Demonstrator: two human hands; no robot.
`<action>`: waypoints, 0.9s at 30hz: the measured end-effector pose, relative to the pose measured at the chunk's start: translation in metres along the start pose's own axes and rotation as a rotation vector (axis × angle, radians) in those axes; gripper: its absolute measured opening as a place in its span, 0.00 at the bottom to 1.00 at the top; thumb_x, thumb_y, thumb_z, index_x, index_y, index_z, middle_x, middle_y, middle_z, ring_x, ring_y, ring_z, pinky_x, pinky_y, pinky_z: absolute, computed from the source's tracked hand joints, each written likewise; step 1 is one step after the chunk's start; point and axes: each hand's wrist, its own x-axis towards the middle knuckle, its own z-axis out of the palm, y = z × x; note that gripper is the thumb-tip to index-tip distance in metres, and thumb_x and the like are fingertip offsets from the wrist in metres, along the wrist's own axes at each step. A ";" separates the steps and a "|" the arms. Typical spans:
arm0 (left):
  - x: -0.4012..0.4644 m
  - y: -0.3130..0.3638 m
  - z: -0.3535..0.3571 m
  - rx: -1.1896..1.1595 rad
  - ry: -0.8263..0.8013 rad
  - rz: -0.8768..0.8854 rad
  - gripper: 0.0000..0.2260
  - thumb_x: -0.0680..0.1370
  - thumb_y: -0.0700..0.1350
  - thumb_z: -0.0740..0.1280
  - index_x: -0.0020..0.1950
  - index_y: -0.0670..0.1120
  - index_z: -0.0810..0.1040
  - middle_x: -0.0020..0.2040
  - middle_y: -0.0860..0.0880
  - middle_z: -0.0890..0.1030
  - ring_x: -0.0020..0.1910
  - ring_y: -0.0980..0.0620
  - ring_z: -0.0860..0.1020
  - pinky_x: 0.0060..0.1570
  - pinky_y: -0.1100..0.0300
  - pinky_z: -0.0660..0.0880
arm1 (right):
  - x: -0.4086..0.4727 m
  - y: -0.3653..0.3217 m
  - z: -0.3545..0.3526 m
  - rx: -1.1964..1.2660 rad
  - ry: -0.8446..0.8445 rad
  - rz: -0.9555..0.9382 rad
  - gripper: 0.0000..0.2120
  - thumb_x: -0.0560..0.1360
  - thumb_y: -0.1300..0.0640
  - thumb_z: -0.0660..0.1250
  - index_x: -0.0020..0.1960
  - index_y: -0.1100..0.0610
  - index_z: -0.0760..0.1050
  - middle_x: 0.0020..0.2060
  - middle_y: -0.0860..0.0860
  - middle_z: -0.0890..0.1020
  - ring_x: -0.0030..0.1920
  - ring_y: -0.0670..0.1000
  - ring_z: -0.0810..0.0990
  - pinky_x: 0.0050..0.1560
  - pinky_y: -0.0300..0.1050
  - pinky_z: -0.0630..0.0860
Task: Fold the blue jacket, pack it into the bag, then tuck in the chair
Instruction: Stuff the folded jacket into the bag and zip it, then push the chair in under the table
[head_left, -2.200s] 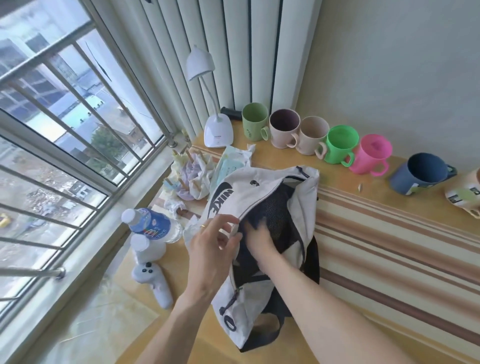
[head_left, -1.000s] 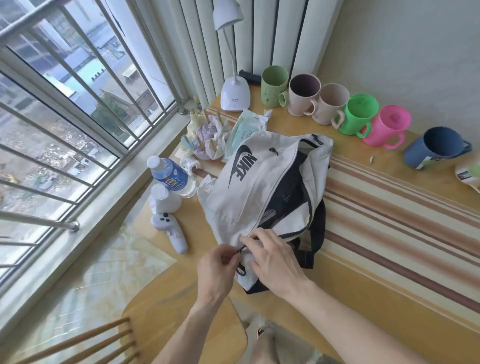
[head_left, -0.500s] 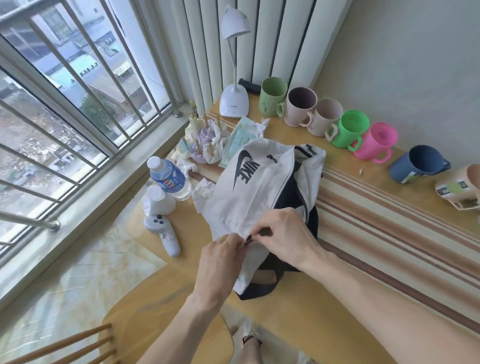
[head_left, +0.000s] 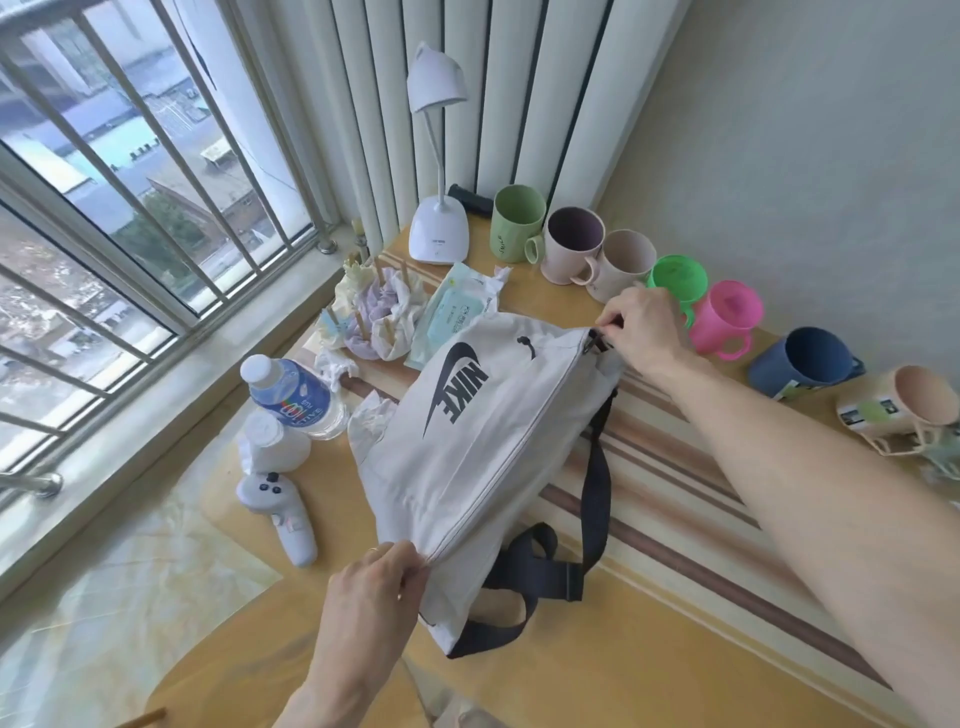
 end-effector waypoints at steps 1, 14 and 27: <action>0.001 -0.001 -0.001 -0.009 -0.005 -0.002 0.12 0.72 0.42 0.77 0.37 0.52 0.75 0.31 0.55 0.79 0.30 0.54 0.79 0.29 0.51 0.77 | 0.002 0.003 -0.002 0.010 0.009 0.039 0.05 0.71 0.67 0.73 0.44 0.61 0.87 0.45 0.59 0.88 0.52 0.63 0.84 0.62 0.55 0.76; -0.002 -0.002 0.039 0.217 -0.055 0.200 0.16 0.82 0.45 0.59 0.70 0.47 0.71 0.68 0.48 0.74 0.64 0.44 0.73 0.56 0.53 0.78 | -0.198 -0.087 0.100 -0.010 -0.349 -0.054 0.31 0.82 0.43 0.54 0.82 0.45 0.48 0.81 0.58 0.56 0.80 0.61 0.53 0.77 0.60 0.60; -0.183 -0.051 -0.081 0.283 -0.104 0.026 0.18 0.84 0.52 0.59 0.72 0.47 0.72 0.68 0.45 0.77 0.66 0.42 0.75 0.58 0.46 0.75 | -0.449 -0.196 0.039 0.225 -0.306 0.118 0.29 0.82 0.45 0.58 0.81 0.48 0.55 0.77 0.53 0.65 0.74 0.59 0.67 0.65 0.54 0.71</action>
